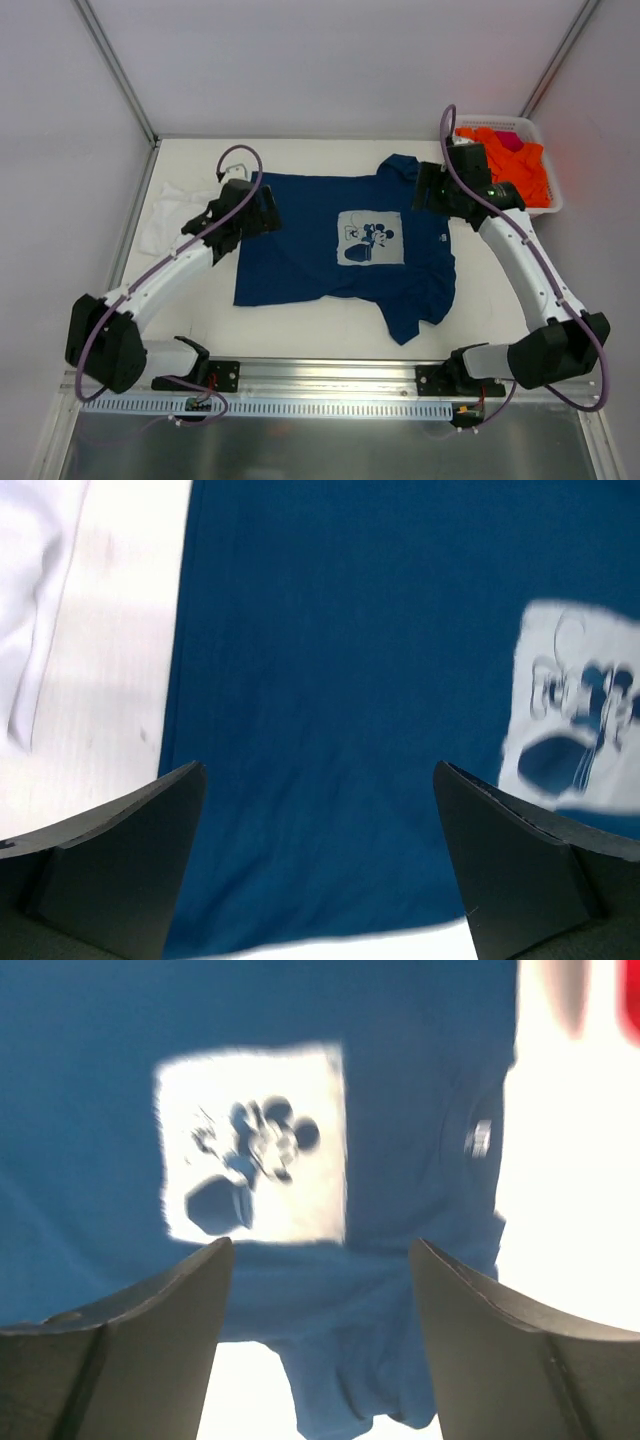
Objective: Fold and stack the t-shirts
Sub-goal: Flatten out the tshirt
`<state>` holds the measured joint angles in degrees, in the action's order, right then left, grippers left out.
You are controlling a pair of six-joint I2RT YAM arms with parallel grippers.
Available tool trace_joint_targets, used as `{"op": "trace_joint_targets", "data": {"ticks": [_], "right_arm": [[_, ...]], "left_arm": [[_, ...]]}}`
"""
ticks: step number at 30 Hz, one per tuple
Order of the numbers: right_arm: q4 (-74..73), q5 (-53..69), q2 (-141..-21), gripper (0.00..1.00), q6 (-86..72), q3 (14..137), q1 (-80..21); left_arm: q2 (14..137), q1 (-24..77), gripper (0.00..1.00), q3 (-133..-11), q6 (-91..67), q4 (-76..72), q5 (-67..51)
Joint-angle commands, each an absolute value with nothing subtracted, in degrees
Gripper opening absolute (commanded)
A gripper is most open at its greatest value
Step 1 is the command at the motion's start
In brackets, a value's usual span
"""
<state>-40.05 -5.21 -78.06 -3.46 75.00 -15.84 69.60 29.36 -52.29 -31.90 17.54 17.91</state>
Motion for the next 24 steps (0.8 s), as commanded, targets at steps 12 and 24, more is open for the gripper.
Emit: {"op": "trace_joint_targets", "data": {"ticks": [12,24], "right_arm": [[-46.22,-1.77,-115.44,0.67,4.13,112.74,-11.43],[-42.28,3.25,-132.8,0.45,2.72,132.37,-6.68]], "left_arm": [[93.16,20.22,0.99,-71.63,-30.06,10.2,3.69],[102.38,19.25,0.99,-77.42,-26.1,9.23,6.78]]}}
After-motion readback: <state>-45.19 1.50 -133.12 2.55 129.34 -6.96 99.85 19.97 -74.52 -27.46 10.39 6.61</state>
